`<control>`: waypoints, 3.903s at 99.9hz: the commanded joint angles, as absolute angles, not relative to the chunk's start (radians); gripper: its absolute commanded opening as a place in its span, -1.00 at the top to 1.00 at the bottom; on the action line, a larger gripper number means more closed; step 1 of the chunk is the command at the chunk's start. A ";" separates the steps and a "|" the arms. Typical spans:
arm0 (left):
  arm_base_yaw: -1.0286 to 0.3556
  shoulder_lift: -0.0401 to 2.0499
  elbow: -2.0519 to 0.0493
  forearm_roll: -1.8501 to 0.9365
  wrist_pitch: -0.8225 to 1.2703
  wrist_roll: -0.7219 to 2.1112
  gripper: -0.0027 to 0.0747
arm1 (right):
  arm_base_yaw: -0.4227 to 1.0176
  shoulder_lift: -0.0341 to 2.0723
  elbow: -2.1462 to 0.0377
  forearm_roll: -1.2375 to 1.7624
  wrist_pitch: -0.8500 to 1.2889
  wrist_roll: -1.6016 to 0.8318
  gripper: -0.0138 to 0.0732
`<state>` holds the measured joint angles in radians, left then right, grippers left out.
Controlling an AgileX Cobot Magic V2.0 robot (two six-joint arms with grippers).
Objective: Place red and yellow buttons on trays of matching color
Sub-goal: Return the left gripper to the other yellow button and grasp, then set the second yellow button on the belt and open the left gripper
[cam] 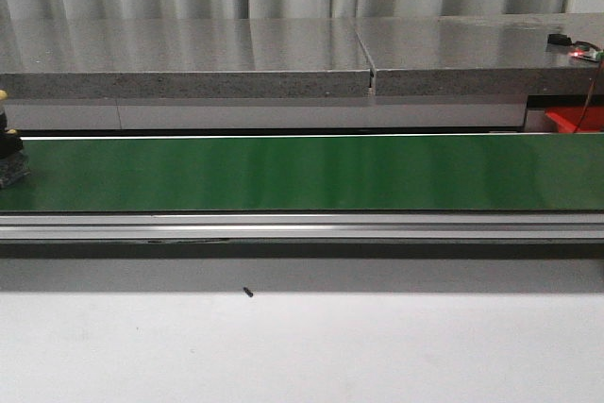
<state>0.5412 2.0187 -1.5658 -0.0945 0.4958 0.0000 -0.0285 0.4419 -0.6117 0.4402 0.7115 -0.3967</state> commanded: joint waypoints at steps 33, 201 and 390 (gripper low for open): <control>0.505 2.087 -1.636 -0.095 0.400 0.000 -0.72 | -0.032 0.445 -0.635 0.457 0.647 -0.401 0.84; 0.273 1.580 -1.440 -0.159 0.614 0.000 0.98 | -0.032 0.445 -0.635 0.457 0.647 -0.401 0.84; 0.067 1.274 -1.063 -0.157 0.460 0.008 -0.72 | -0.032 0.445 -0.635 0.457 0.647 -0.401 0.84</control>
<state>0.1063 1.3863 -1.0576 -0.1460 0.4929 0.0000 -0.0285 0.4419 -0.6117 0.4402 0.7115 -0.3967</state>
